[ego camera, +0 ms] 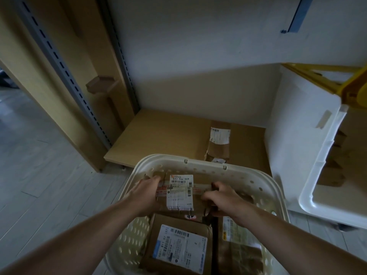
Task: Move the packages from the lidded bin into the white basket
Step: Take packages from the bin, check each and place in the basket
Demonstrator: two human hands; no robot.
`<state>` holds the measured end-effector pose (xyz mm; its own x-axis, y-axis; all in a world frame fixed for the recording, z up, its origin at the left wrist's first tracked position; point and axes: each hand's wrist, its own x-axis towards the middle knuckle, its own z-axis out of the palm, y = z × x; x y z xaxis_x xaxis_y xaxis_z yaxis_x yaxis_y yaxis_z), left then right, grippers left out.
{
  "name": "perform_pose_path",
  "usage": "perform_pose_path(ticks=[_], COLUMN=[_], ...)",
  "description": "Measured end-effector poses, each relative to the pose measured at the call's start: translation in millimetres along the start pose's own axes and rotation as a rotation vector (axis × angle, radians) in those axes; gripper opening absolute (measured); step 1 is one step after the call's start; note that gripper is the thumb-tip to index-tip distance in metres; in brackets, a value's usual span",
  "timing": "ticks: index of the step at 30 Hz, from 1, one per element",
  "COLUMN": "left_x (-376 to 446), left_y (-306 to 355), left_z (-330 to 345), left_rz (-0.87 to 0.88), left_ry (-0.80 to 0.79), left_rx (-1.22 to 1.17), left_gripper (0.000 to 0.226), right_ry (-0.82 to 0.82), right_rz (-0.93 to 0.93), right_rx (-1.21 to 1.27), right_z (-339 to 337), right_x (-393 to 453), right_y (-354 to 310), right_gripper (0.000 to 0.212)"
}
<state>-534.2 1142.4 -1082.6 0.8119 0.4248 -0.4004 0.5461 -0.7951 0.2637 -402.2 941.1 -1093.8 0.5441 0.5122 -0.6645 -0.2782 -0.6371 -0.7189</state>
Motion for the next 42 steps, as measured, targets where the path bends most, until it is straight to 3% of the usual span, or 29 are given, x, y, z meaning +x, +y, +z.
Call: perform_pose_path(ticks=[7,12,16,23,31,42], left_x=[2,-3,-15,-42,-69,-92], left_y=[0,14,22,52,108,202], left_z=[0,-15,-33,-67,-82,-55], left_rz=[0.027,0.101,0.204,0.45,0.723,0.963], left_ry=[0.009,0.121,0.191,0.38,0.507,0.462], left_rx=[0.061,-0.017,-0.104,-0.237,-0.354,-0.46], left_gripper=[0.06,0.042,0.053,0.052,0.052,0.043], right_ry=[-0.068,-0.013,0.097,0.292,0.439,0.56], right_rz=[0.009,-0.111,-0.296,-0.642,-0.886,-0.917], right_rx=[-0.085,-0.221,-0.498,-0.666,-0.428,-0.304], right_z=[-3,-10,-19,-45,-78,-125], right_x=[3,0,-25,-78,-129,-184], right_y=[-6,-13,-23,-39,-39,4], right_gripper=[0.018,0.046,0.073,0.077,0.071,0.061])
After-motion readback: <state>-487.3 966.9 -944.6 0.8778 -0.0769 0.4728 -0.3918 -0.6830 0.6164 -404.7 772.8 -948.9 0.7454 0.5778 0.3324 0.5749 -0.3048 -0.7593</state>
